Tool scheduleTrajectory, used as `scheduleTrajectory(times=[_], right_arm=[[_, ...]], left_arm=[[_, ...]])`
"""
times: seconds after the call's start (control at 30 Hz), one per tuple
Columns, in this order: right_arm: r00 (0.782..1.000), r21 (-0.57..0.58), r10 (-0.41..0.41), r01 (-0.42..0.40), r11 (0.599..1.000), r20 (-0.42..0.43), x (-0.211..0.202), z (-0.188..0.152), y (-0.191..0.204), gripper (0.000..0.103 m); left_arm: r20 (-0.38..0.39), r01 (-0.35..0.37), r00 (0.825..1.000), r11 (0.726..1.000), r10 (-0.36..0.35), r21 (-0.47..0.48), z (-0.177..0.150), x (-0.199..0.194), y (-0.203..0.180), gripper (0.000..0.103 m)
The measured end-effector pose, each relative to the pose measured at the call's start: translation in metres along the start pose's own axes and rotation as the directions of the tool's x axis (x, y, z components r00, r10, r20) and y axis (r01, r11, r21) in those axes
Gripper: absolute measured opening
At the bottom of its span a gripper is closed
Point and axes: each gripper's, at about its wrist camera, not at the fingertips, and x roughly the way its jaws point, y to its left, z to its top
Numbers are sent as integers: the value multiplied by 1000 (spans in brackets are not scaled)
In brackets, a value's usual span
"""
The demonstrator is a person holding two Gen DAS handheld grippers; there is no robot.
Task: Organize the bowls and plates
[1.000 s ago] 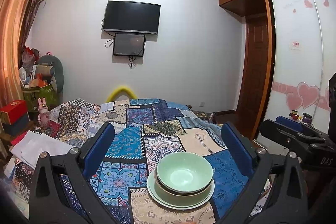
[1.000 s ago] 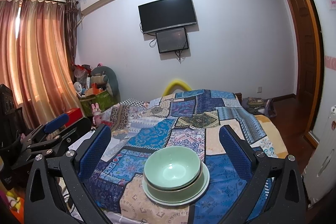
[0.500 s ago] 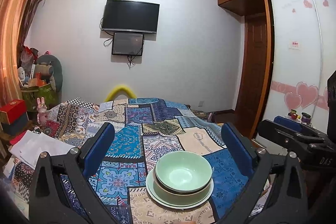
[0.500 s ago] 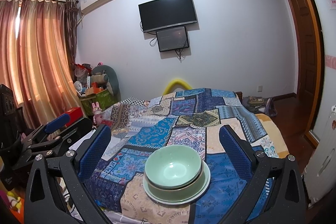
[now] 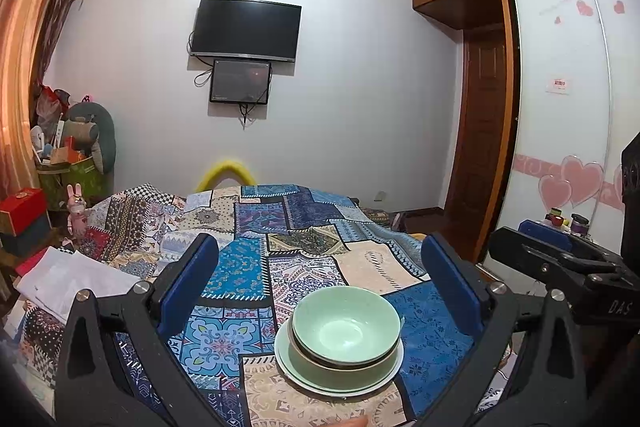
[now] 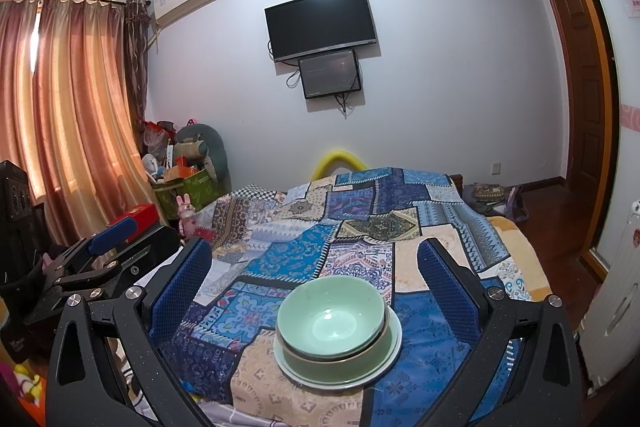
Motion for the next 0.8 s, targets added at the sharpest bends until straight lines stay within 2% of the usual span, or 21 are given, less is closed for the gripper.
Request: scheduleTrajectory(times=[0.17,0.27,0.8], right_arm=[[1000,-1,0,0,1000,-2,0,0,0,103],[1000,1,4,-4,1000,-1,0,0,0,103],[1000,-2,9,-9,1000,-12,2,-1,0,103]], left_arm=[[-7,21,1000,1000,-21,0,0,0,0,103],[-14,19,1000,1000,-18,15,0,1,-3,103],[-21,2,1000,1000,-3,-25,-2,6,2,103]])
